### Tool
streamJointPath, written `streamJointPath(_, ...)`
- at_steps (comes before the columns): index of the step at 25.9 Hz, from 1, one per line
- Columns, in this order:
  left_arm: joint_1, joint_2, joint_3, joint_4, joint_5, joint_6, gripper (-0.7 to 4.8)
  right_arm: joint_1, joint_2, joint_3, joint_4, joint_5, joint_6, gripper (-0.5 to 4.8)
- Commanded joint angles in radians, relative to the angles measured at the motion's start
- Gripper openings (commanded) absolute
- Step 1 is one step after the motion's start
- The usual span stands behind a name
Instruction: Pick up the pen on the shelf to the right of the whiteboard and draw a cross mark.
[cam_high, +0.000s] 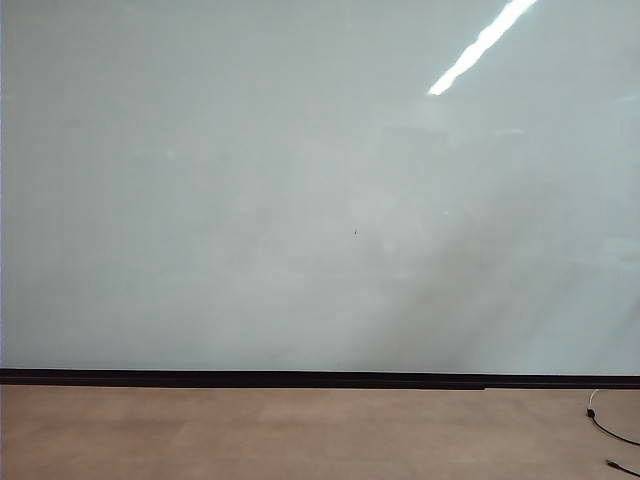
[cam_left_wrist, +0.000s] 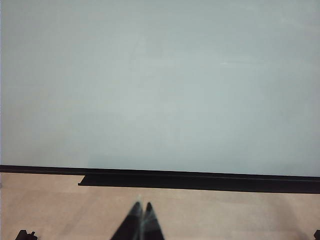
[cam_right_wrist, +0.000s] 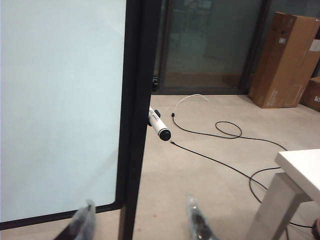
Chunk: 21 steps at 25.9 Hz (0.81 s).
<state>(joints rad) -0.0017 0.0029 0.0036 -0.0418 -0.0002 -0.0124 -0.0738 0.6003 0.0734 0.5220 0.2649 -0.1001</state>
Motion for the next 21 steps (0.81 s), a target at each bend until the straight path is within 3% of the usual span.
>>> streamJointPath(1,0.000,0.000,0.003,0.010,0.003,0.005,-0.05,-0.035,0.030,0.005,0.055,-0.034,-0.009,2.35)
streamJointPath(9,0.000,0.000,0.003,0.010,0.003,0.004,-0.04,-0.213,0.119,0.005,0.165,-0.233,-0.004,2.35)
streamJointPath(11,0.000,0.000,0.003,0.010,0.003,0.004,-0.05,-0.252,0.149,0.005,0.193,-0.270,0.003,2.67)
streamJointPath(18,0.000,0.000,0.003,0.010,0.003,0.005,-0.04,-0.328,0.309,0.008,0.386,-0.359,0.029,2.75)
streamJointPath(21,0.000,0.000,0.003,0.010,0.003,0.004,-0.05,-0.345,0.396,0.042,0.394,-0.399,0.029,2.75)
